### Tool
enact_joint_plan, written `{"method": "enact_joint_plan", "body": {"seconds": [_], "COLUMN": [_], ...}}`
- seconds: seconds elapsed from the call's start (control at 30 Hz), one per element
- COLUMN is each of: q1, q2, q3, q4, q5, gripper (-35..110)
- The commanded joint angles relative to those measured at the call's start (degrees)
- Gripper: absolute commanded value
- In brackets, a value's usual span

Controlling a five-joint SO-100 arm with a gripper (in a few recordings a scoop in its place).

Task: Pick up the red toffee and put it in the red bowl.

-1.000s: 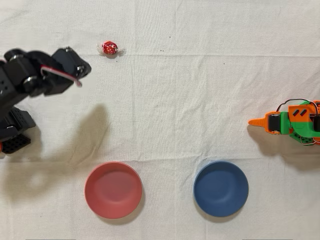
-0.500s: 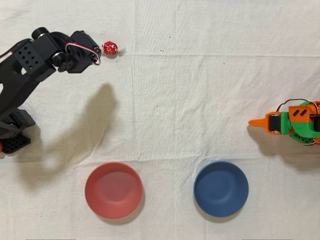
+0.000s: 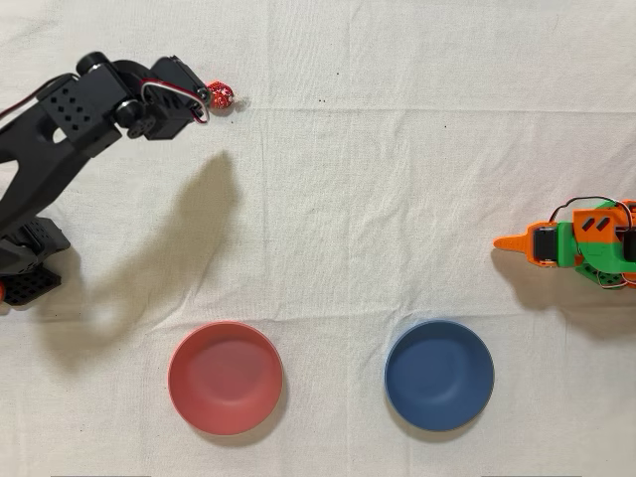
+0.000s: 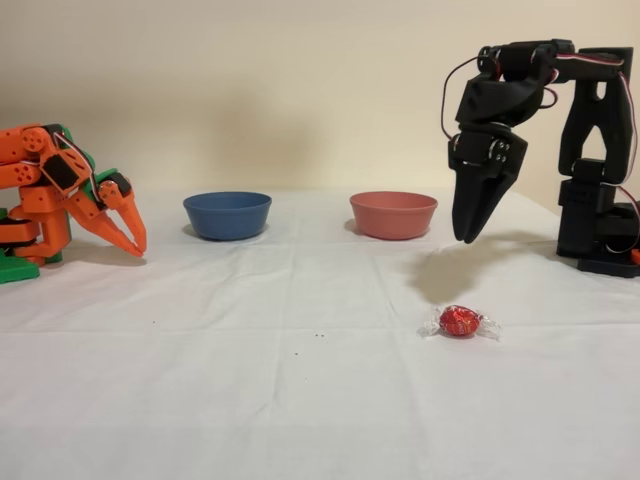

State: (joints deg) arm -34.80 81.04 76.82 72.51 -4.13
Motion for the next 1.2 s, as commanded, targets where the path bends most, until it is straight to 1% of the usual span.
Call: {"method": "enact_joint_plan", "body": {"seconds": [0.0,0.2,0.4,0.67,1.17], "q1": [-0.79,-2.11,-3.16,-3.96,-4.92], "q2": [1.93,2.72,3.34,2.37,-5.27], "q3": [1.05,4.48,7.65,9.84,9.23], "q4": [-0.18,-1.23,-3.25,-6.15,-12.30], "q5": [-0.97,-1.58,-3.43,-5.01,-4.83], "gripper": [16,28,33,33,33]}}
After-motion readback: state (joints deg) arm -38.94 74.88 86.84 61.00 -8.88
